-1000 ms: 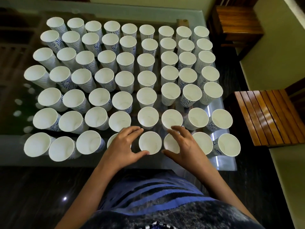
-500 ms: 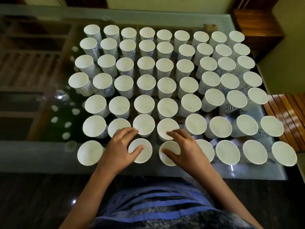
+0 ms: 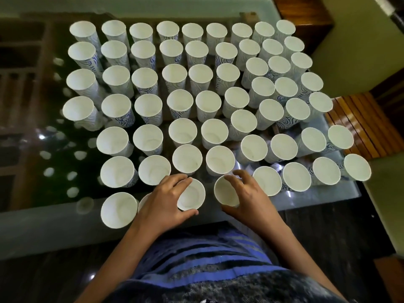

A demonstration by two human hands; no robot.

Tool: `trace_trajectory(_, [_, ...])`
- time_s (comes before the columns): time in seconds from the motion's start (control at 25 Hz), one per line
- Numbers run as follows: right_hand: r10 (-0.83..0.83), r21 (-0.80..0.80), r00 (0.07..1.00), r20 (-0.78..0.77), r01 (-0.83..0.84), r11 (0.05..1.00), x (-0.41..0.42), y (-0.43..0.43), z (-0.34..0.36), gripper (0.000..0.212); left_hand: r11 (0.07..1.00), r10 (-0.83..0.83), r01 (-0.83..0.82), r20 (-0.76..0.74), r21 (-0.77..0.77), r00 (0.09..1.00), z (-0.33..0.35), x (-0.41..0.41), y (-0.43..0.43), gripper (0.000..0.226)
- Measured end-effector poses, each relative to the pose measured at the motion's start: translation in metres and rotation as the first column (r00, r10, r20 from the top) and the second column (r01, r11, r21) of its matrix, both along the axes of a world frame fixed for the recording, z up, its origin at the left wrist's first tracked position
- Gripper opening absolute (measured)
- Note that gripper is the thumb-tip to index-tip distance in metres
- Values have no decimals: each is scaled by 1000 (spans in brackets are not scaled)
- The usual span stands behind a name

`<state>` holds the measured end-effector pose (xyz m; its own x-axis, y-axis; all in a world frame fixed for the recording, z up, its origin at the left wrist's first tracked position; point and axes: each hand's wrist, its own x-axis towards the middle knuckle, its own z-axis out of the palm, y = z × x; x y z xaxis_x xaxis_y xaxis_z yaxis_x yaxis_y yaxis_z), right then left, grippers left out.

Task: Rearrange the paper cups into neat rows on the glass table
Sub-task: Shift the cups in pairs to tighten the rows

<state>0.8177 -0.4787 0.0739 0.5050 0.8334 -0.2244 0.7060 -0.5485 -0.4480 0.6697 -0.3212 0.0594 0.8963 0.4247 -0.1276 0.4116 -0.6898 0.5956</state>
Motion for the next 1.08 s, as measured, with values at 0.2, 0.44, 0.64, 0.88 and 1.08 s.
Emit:
trace_trajectory(0.2, [-5,18,999,-47,6,1000,3,3,-7,70,999,28,-28,27,-16,999,-1,4,-1,69])
trace_trajectory(0.44, [7,42,998,-61,-5,999,14,10,-7,70,998,47,-46,42,-30,998,-2,13,4,68])
trace_trajectory(0.64, [61,21,996,-60,-60,998,18,6,-5,74,1000,2,-1,35,-23,999,0,14,6,70])
trace_trajectory(0.88, [117,-9,992,-49,-117,993,21,-1,-4,76,1000,4,-3,49,-29,999,2,12,0,70])
trace_trajectory(1.08, [106,3,992,-75,-106,994,19,-2,-2,75,1000,9,-8,43,-26,999,4,11,-2,69])
